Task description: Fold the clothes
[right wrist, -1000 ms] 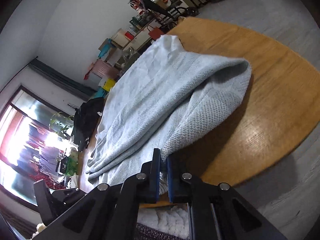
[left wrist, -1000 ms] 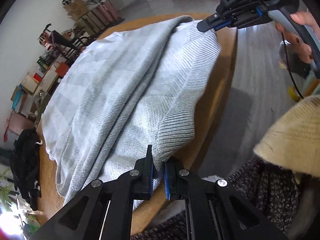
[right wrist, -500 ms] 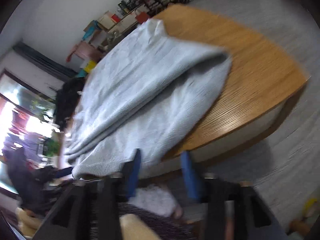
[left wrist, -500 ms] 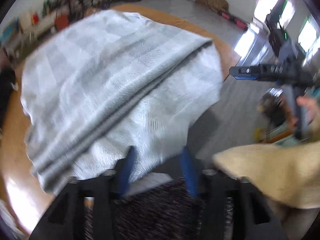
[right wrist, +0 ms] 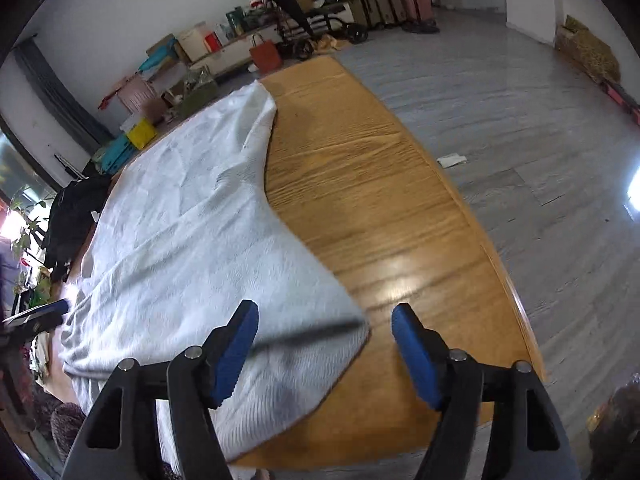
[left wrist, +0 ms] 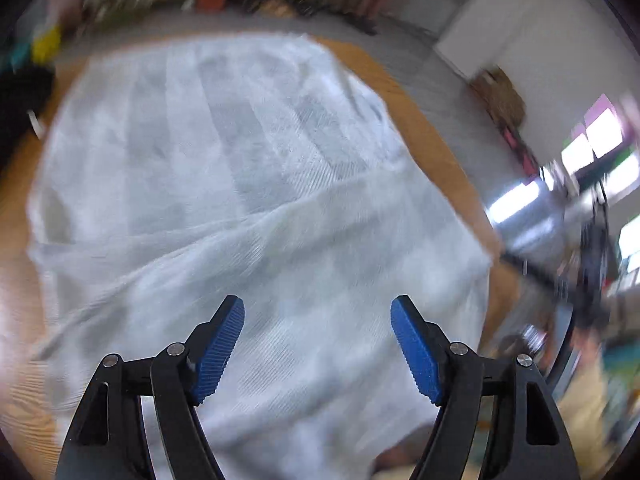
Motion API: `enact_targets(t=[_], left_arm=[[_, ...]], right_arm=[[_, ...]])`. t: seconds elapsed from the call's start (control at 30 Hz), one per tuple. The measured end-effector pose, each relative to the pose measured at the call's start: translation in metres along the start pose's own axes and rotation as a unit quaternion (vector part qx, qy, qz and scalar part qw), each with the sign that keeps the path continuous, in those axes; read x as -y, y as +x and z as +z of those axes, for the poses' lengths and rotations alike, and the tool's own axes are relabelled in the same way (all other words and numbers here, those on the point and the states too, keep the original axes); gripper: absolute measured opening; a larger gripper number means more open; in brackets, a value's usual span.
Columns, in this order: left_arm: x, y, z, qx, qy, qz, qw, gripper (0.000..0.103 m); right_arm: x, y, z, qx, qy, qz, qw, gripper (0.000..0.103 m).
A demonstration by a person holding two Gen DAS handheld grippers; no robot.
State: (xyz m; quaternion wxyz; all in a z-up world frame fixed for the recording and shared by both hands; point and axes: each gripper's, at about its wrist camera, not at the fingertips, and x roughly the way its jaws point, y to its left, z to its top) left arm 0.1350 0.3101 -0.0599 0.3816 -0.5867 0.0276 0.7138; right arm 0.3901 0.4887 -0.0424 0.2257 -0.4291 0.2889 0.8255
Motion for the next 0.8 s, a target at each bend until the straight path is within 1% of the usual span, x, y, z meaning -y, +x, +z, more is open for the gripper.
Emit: enact_targets(t=[0.07, 0.1, 0.13, 0.2, 0.23, 0.27, 0.33, 0.43, 0.53, 0.6, 0.63, 0.7, 0.73, 0.8], left_arm=[[0.008, 0.023, 0.014, -0.03, -0.025, -0.013, 0.9992, 0.076], [0.012, 0.034, 0.021, -0.044, -0.037, -0.019, 0.9982, 0.076], [0.014, 0.039, 0.025, -0.048, -0.045, -0.027, 0.9975, 0.076], [0.019, 0.046, 0.032, -0.054, -0.062, -0.043, 0.9957, 0.076], [0.02, 0.048, 0.036, -0.053, -0.072, -0.059, 0.9943, 0.076], [0.02, 0.05, 0.041, -0.051, -0.08, -0.071, 0.9929, 0.076], [0.02, 0.055, 0.05, -0.052, -0.093, -0.074, 0.9916, 0.076], [0.015, 0.063, 0.055, -0.065, -0.11, -0.085, 0.9882, 0.076], [0.007, 0.067, 0.052, -0.073, -0.119, -0.104, 0.9847, 0.076], [0.002, 0.068, 0.05, -0.073, -0.126, -0.113, 0.9829, 0.076], [0.001, 0.068, 0.05, -0.072, -0.131, -0.116, 0.9821, 0.076], [-0.001, 0.068, 0.052, -0.071, -0.137, -0.116, 0.9811, 0.076], [-0.001, 0.068, 0.054, -0.071, -0.14, -0.113, 0.9812, 0.076], [0.004, 0.069, 0.058, -0.075, -0.142, -0.1, 0.9819, 0.076]], right_arm=[[0.001, 0.008, 0.008, -0.015, 0.0, 0.018, 1.0, 0.073], [-0.001, 0.012, 0.008, -0.017, 0.001, 0.014, 1.0, 0.073], [0.0, 0.016, 0.01, -0.023, 0.0, 0.015, 1.0, 0.073], [0.003, 0.024, 0.011, -0.036, 0.004, 0.016, 0.999, 0.073], [0.005, 0.027, 0.011, -0.043, 0.007, 0.018, 0.999, 0.073], [0.007, 0.03, 0.01, -0.051, 0.011, 0.029, 0.998, 0.073], [0.008, 0.036, 0.009, -0.061, 0.021, 0.045, 0.997, 0.073], [0.008, 0.043, 0.008, -0.071, 0.024, 0.064, 0.995, 0.073], [0.011, 0.047, 0.006, -0.074, 0.035, 0.071, 0.994, 0.074], [0.01, 0.047, 0.004, -0.072, 0.039, 0.079, 0.993, 0.073], [0.008, 0.043, 0.003, -0.062, 0.039, 0.081, 0.994, 0.057], [0.004, 0.036, 0.001, -0.043, 0.039, 0.084, 0.995, 0.033], [0.002, 0.033, 0.001, -0.033, 0.039, 0.086, 0.995, 0.025], [-0.002, 0.026, -0.001, -0.013, 0.038, 0.089, 0.995, 0.016]])
